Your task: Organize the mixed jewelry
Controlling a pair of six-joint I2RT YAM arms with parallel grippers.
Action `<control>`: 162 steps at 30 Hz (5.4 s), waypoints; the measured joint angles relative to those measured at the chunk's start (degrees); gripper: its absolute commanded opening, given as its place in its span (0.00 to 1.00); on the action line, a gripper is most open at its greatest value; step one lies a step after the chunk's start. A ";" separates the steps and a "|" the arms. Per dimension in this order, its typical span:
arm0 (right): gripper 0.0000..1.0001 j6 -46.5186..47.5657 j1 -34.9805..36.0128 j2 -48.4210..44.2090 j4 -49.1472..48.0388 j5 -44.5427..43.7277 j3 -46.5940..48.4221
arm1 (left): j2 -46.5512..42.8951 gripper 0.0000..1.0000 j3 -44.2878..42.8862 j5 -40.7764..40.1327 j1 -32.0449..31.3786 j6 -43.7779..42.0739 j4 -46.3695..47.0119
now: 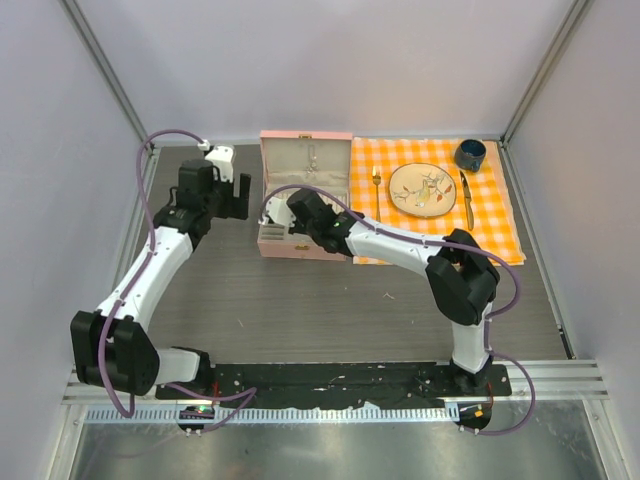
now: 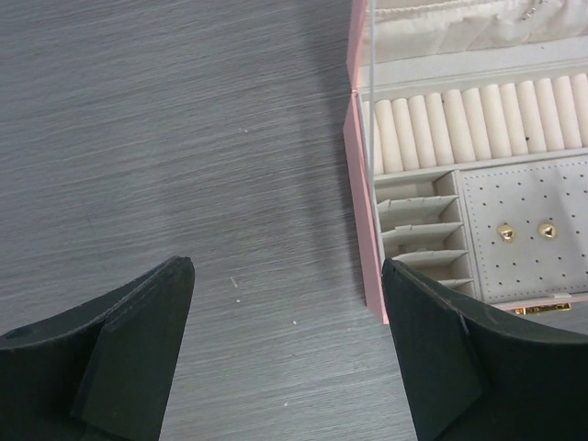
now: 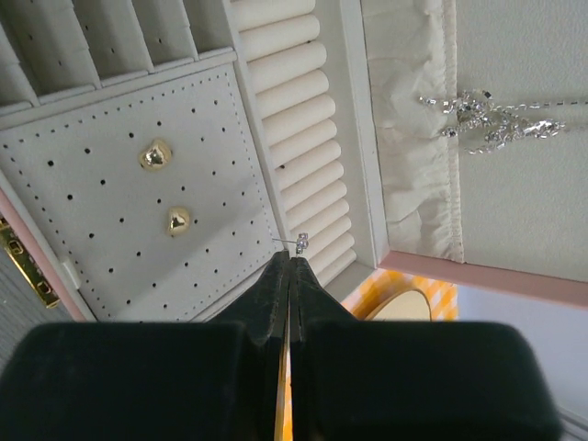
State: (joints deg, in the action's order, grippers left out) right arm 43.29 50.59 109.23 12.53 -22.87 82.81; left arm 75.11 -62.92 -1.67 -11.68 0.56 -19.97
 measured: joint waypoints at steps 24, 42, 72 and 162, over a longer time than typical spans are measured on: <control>0.01 1.27 -0.02 4.11 -0.83 0.02 2.03 | 0.15 0.88 0.00 0.83 4.37 2.54 0.09; 0.01 1.38 -0.02 6.01 -0.76 0.26 5.20 | 0.15 0.88 0.00 2.86 6.47 3.56 0.13; 0.01 0.33 0.35 9.70 0.00 2.03 8.59 | 0.15 0.88 0.00 4.72 8.81 4.00 0.31; 0.01 -0.61 0.37 7.82 -0.09 1.49 7.41 | 0.15 0.88 0.00 6.29 9.94 5.05 0.42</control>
State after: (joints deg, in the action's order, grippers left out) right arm 42.68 50.96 117.05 12.45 -21.39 90.21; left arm 75.26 -62.92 4.62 -1.74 5.61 -19.55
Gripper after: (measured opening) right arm 0.045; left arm 0.880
